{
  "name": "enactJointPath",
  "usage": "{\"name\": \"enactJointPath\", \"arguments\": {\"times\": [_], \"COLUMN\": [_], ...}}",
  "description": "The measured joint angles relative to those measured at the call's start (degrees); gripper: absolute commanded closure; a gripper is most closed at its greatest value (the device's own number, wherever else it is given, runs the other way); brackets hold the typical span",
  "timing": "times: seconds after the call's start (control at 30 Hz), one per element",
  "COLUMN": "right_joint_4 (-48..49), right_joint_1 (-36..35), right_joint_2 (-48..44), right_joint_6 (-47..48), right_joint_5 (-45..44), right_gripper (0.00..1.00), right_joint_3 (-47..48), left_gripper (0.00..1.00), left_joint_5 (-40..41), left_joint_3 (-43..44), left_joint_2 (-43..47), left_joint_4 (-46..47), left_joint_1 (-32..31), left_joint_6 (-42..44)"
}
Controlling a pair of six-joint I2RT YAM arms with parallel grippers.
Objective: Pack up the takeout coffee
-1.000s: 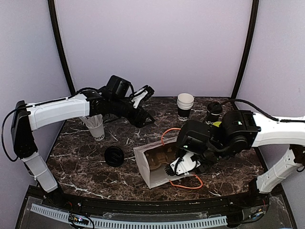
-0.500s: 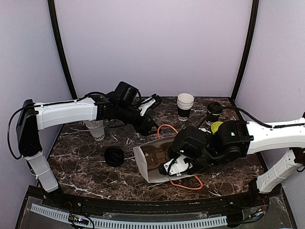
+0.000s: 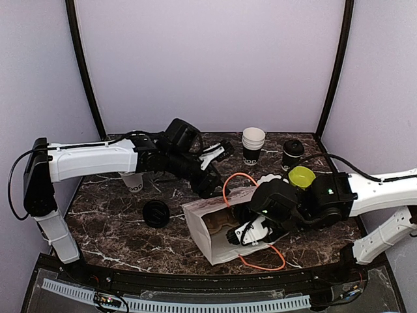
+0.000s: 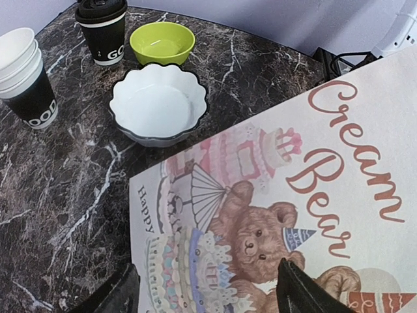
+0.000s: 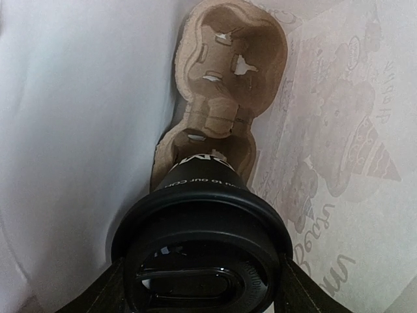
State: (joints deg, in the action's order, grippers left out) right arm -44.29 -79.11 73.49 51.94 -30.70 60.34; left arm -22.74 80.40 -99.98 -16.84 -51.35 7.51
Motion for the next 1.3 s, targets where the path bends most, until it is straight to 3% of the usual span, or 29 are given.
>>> {"name": "enactJointPath", "arguments": {"times": [0.33, 1.3], "right_joint_4": [6.1, 5.6], "right_joint_1": [1.0, 5.6], "right_joint_2": [0.6, 4.1], "right_joint_6": [0.7, -0.8], "right_joint_5": [-1.7, 4.1], "right_gripper": [0.41, 0.44], "right_joint_3": [-0.8, -0.7], "left_gripper": [0.25, 0.25], "left_joint_5": [0.5, 0.9], "left_joint_3": [0.0, 0.0], "left_joint_2": [0.0, -0.6], "left_joint_4": [0.0, -0.1], "left_joint_1": [-0.4, -0.6], "left_joint_6": [0.5, 1.3]}}
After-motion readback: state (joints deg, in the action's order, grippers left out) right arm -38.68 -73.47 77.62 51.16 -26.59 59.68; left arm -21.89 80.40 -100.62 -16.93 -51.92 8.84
